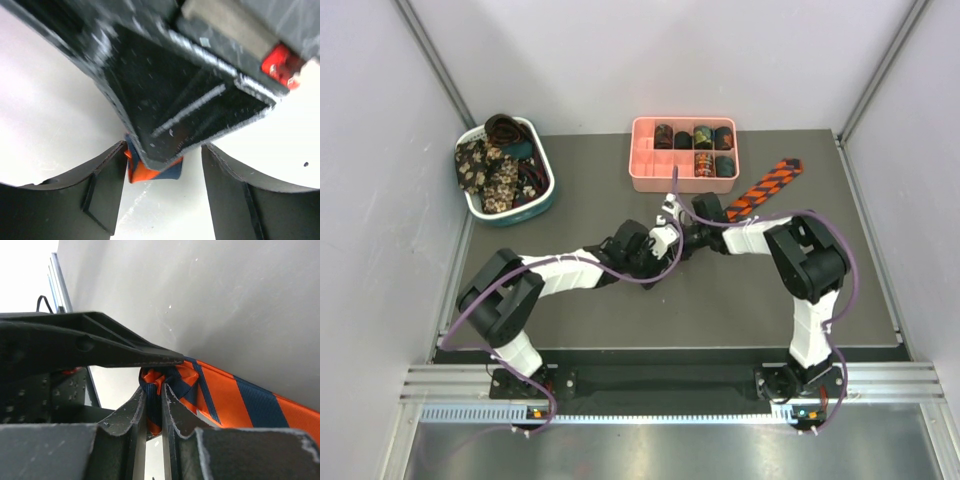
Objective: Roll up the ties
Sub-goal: Roll the tie
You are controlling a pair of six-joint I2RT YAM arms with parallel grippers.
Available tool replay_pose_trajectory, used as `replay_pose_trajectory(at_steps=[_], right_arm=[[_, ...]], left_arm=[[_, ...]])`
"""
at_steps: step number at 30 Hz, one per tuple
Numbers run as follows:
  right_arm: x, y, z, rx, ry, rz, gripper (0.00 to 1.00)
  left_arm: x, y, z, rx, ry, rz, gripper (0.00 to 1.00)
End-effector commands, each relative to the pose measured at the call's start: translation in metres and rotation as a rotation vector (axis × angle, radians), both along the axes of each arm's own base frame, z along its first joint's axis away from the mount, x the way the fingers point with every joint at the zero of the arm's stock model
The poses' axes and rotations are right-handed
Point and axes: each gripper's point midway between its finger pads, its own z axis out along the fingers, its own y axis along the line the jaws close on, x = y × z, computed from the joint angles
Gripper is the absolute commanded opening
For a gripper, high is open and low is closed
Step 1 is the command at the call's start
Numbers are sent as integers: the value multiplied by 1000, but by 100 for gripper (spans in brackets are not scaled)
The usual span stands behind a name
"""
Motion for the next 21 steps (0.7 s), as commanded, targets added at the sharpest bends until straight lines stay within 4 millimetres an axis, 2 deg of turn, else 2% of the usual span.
replay_pose_trajectory(at_steps=[1,5,11,17,21], right_arm=[[3,13,5,28,-56,56,10],[-3,18,1,38,-36,77,10],[-9,23,0,78,0,100,9],[-8,25,3,97,13,106,11],[-5,23,-1,88,21,96,17]], left_arm=[[11,-4,21,-67,-58,16,65],[16,3,16,-46,-59,49,65],[16,2,13,-46,-58,43,64],[18,0,16,-54,-76,22,54],[17,4,12,-19,-66,23,40]])
